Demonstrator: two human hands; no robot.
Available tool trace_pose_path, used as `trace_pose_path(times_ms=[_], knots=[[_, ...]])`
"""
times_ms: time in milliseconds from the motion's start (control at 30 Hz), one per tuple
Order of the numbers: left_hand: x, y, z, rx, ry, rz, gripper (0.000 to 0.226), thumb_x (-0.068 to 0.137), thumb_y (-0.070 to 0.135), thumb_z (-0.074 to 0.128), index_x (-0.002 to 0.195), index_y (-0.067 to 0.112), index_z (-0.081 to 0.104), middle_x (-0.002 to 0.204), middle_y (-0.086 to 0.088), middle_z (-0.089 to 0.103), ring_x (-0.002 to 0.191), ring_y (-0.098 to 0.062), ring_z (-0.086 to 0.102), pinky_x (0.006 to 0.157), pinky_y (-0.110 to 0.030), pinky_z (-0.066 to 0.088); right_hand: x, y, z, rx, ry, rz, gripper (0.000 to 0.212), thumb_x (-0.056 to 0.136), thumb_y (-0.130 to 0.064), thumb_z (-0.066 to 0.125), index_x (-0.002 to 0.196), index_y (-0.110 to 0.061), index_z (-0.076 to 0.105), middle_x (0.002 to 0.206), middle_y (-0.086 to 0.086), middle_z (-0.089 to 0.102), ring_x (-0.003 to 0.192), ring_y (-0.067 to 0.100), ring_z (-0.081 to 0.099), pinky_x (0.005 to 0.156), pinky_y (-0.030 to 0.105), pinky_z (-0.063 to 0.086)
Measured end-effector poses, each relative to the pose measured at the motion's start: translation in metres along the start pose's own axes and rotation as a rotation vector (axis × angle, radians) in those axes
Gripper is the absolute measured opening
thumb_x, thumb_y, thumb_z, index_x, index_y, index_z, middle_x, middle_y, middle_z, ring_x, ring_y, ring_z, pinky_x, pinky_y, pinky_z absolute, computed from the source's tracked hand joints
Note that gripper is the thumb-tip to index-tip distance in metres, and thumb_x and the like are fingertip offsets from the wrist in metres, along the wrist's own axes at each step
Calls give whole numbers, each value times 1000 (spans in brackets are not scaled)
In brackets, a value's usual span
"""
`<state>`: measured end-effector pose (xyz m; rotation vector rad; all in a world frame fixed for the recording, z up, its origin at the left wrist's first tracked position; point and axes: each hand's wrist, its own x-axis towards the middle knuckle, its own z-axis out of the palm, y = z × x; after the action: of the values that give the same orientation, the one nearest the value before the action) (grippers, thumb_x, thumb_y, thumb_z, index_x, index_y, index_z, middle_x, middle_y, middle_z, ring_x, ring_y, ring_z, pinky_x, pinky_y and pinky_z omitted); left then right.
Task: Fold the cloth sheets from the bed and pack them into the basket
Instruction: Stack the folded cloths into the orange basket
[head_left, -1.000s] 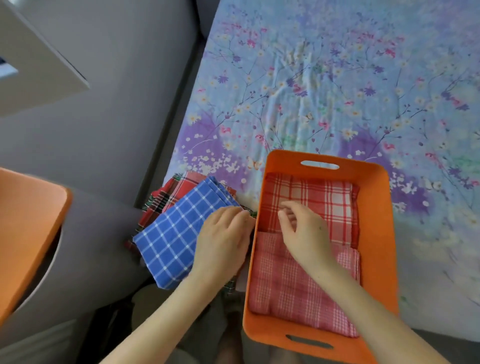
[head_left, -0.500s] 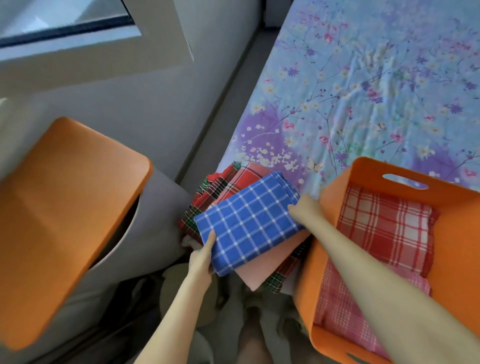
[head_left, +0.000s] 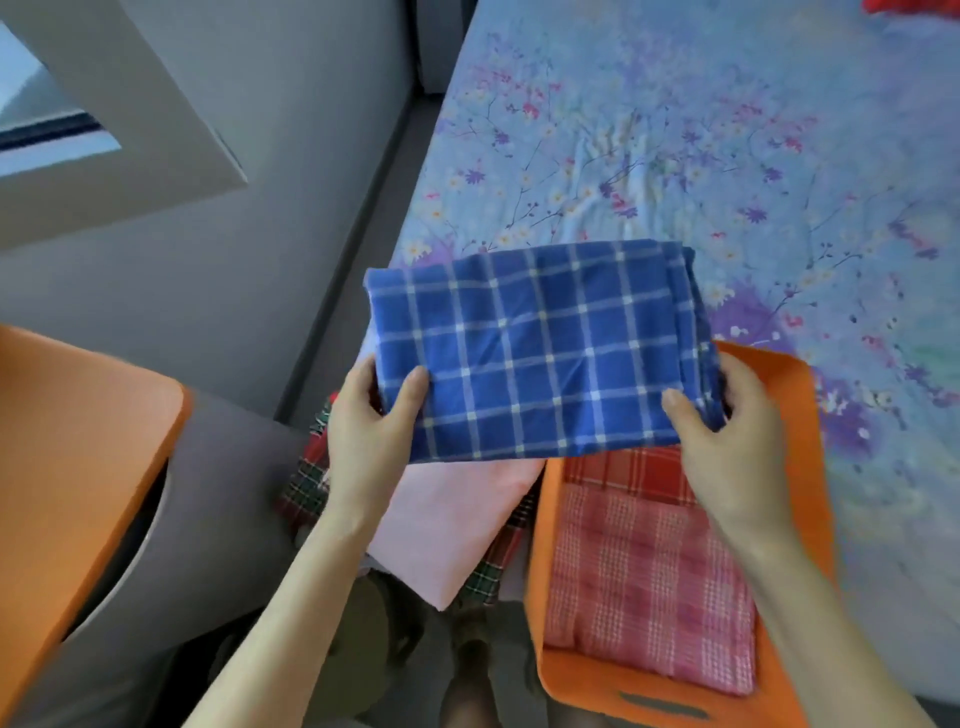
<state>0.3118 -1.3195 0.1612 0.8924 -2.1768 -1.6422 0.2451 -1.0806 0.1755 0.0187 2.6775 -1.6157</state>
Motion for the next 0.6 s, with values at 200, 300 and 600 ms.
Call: trace_pose_path(times_ms=[200, 300, 600], knots=[[-35, -7, 145, 58, -211, 94, 18, 93, 20, 58, 111, 21, 55, 100, 14, 62, 90, 7, 58, 73, -13, 47, 7, 112, -59, -260, 378, 235, 29, 89, -5, 59, 118, -4, 55, 108, 16, 64, 94, 34, 61, 81, 37, 45], [-44, -34, 192, 211, -208, 74, 29, 94, 22, 55, 122, 15, 52, 113, 2, 62, 102, -14, 59, 84, -30, 49, 12, 156, -54, -364, 349, 276, 36, 86, -1, 60, 121, 1, 55, 111, 21, 64, 100, 39, 59, 84, 41, 45], [-45, -83, 227, 1101, -411, 395, 90, 67, -4, 73, 146, 15, 32, 148, -24, 31, 133, -41, 37, 98, -44, 47, 25, 193, -33, -954, -103, 176, 76, 71, 0, 56, 144, -5, 35, 144, 25, 38, 127, 44, 42, 101, 49, 37]])
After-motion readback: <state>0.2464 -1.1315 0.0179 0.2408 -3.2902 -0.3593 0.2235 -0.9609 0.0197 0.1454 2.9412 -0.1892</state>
